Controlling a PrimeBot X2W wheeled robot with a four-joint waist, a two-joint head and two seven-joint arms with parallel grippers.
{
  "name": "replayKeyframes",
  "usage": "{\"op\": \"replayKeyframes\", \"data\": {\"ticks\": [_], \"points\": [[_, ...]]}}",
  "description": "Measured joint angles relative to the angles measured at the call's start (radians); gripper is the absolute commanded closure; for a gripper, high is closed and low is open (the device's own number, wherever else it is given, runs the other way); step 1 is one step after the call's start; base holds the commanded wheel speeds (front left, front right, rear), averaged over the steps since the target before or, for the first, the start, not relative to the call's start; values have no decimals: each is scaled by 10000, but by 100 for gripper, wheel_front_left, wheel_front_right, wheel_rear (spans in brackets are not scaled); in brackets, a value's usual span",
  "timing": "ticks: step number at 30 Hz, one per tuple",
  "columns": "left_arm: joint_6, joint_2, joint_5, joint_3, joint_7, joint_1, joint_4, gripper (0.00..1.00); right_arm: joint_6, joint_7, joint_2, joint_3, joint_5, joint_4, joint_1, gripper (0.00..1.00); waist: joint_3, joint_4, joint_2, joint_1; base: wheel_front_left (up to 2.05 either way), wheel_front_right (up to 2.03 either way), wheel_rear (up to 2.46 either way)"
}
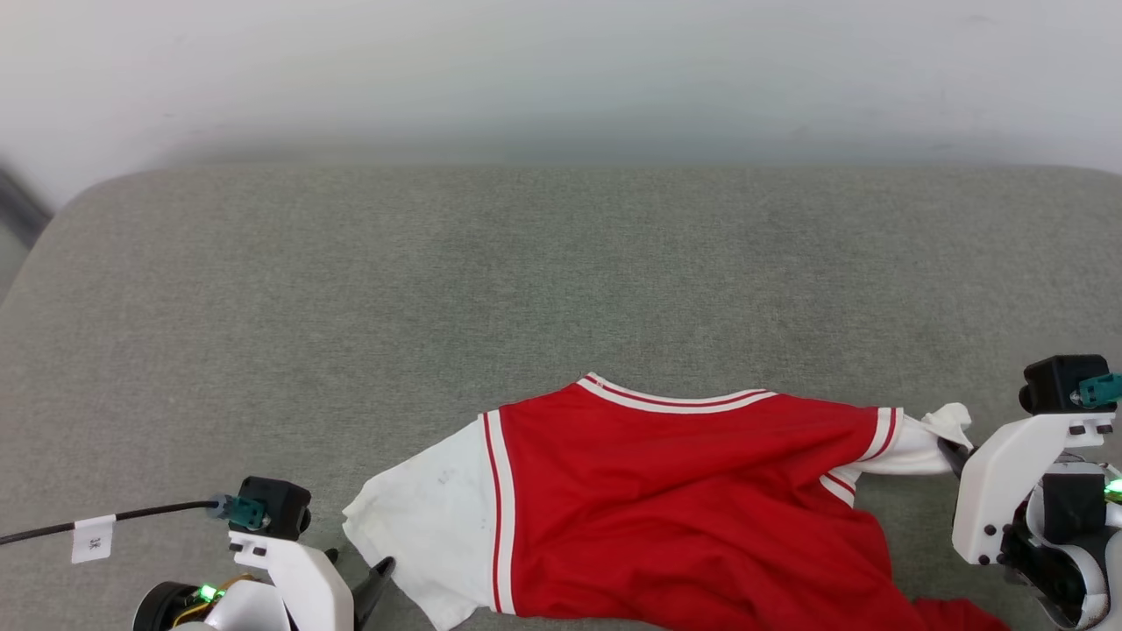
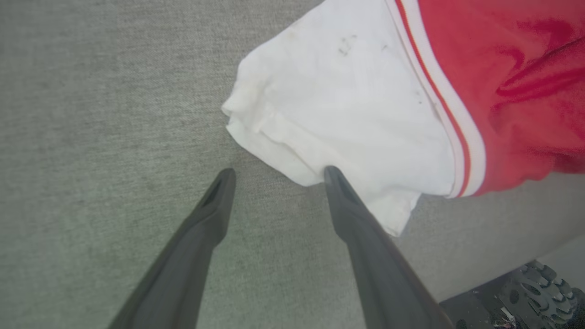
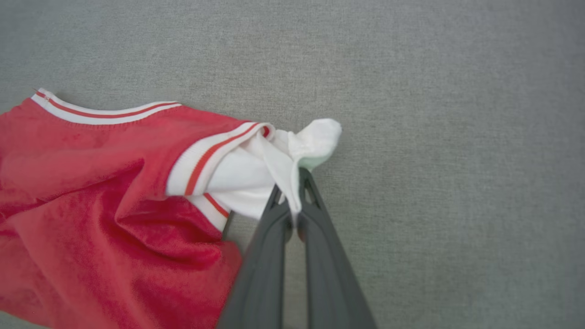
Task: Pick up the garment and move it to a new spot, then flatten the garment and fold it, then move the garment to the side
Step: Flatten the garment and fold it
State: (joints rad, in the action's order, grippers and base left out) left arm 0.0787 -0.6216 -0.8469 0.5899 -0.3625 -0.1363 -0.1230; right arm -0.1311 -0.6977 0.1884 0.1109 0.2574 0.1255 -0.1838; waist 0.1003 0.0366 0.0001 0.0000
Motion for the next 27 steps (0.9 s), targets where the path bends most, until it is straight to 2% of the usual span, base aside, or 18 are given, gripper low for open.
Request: {"op": "replayKeyframes", "data": {"ticks": [7,12,13,14,15,16,18,27], "points": [[-422,88,-128,61,-364,-787,-606,0,0,-151,-190,27,59,-366,79,100,467,-376,0,1,0,0,0],[-786,127,-479,376,-1630,-1456,-1076,0,0,-171,-334,4,58,-441,30,100,847,-477,0,0,0,0,0],[-826,123,-579,401,-1881,-1574,-1127,13,0,-163,-334,6,58,-437,26,100,895,-484,0,0,0,0,0],[-853,125,-660,412,-2044,-1648,-1168,55,0,-153,-334,12,58,-422,11,100,925,-483,0,0,0,0,0],[-880,125,-671,433,-2117,-1711,-1195,80,0,-128,-334,12,56,-408,-1,100,937,-474,0,0,0,0,0],[-878,148,-669,428,-2098,-1728,-1214,100,0,-67,-337,4,52,-407,-6,100,933,-464,0,0,0,0,0],[-838,222,-581,412,-1822,-1737,-1294,100,0,35,-364,13,54,-376,-8,100,881,-427,0,0,0,0,0],[4,575,575,320,-238,-2063,-1342,100,0,886,-211,-12,-27,-31,-166,100,163,-220,0,0,0,0,0]]}}
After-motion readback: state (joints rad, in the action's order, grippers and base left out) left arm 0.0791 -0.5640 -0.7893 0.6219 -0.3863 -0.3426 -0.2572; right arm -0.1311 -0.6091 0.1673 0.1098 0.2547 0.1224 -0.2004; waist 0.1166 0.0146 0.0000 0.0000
